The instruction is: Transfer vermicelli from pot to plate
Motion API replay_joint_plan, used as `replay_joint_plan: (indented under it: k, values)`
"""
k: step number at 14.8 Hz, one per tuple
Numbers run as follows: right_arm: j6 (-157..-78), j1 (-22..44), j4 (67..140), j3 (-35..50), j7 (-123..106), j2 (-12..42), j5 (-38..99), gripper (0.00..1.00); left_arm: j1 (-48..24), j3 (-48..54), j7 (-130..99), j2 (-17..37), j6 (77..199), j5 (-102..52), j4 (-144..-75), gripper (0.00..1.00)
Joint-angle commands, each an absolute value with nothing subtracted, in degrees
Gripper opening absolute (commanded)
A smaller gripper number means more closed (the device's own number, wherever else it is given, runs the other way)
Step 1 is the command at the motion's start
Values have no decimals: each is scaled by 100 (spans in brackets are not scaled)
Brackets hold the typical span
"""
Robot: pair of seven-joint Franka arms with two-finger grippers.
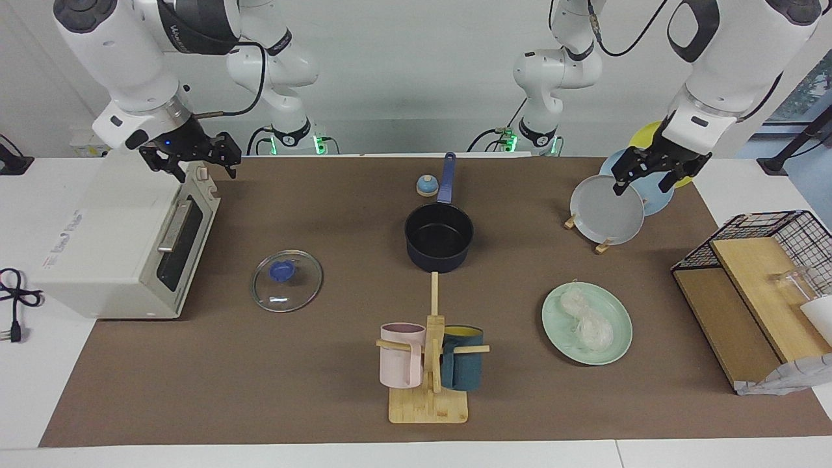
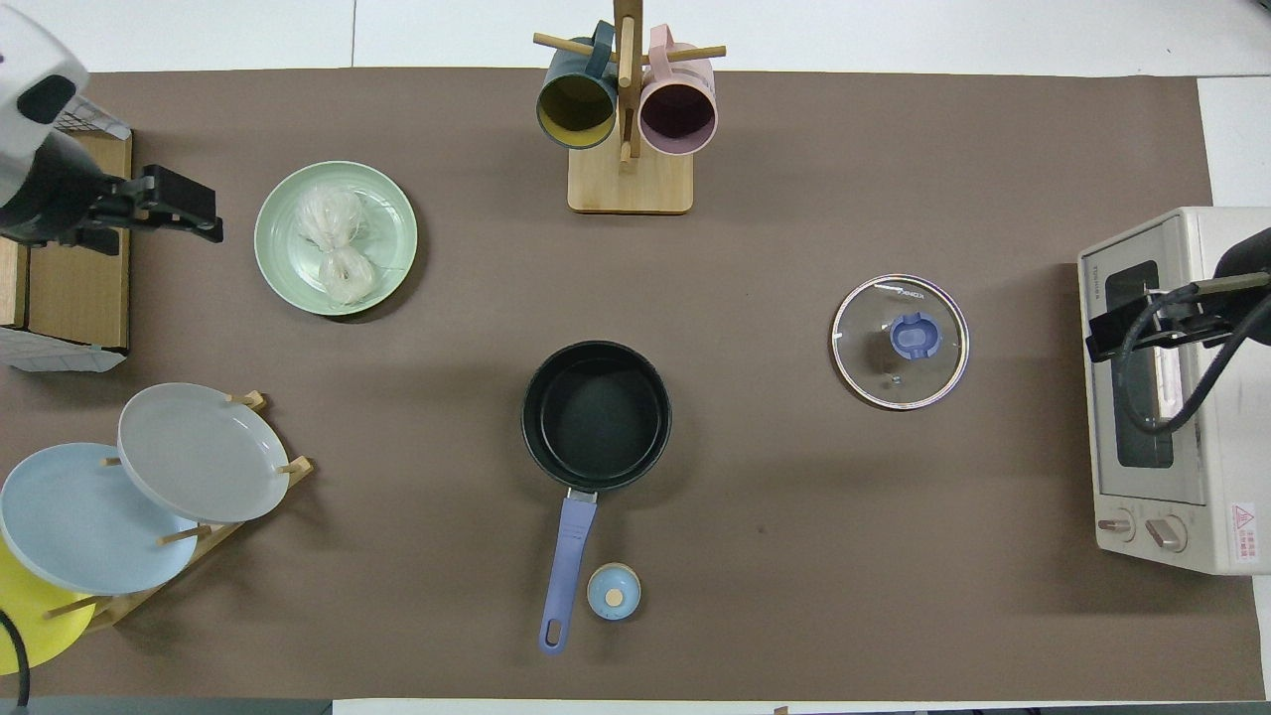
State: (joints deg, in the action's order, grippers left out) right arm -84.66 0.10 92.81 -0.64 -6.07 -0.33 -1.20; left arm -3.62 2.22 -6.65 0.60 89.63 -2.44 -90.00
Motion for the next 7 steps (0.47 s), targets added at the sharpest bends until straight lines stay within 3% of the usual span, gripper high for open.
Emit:
replay_joint_plan:
  k: [1, 4, 7]
  values:
    - [-8525, -18, 9272, -26, -536, -62, -62, 100, -430, 211, -712, -456, 9158, -97, -10000, 100]
    - [-8560, -18, 9272, -18, -545, -62, -62, 100, -439, 202, -729, -475, 9185, -105, -10011, 100]
    - [-8552, -18, 9272, -26, -545, -62, -62, 100, -387, 246, -730, -256, 8659, -79, -9424, 100]
